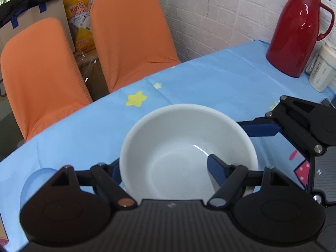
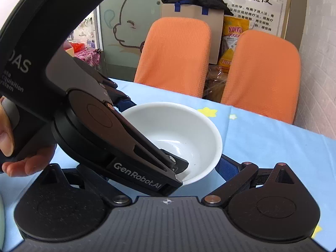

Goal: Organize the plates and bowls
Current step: 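Carry the white bowl with the left gripper into the steel bowl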

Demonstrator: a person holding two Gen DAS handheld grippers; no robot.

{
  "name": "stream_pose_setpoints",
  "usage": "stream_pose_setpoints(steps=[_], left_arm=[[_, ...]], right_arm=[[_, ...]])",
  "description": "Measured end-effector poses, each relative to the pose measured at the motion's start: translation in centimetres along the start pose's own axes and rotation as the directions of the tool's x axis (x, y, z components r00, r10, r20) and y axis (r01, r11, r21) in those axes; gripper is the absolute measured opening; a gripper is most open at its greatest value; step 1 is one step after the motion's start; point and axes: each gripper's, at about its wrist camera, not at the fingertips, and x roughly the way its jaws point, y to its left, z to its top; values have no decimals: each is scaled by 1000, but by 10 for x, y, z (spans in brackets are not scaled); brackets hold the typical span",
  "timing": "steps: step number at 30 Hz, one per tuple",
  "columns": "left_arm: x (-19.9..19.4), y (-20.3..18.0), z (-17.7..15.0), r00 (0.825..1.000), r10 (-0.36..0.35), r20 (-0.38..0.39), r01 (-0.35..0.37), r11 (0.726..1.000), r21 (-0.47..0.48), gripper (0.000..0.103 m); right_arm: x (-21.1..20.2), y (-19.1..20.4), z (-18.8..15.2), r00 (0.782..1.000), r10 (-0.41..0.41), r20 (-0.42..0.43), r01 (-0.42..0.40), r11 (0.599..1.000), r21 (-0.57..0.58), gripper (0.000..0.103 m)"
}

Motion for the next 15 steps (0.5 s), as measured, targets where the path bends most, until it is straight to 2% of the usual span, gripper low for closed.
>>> stream_pose_setpoints(steps=[6, 10, 15], left_arm=[[-64, -40, -22, 999, -27, 47, 27, 1000, 4, 78], [-101, -71, -47, 998, -36, 55, 35, 999, 14, 79], [-129, -99, -80, 996, -81, 43, 81, 997, 1, 79]], right_arm=[[-63, 22, -7, 999, -29, 29, 30, 999, -22, 86], [-114, 43, -27, 997, -59, 46, 61, 997, -41, 87], [-160, 62, -54, 995, -91, 40, 93, 993, -67, 87]])
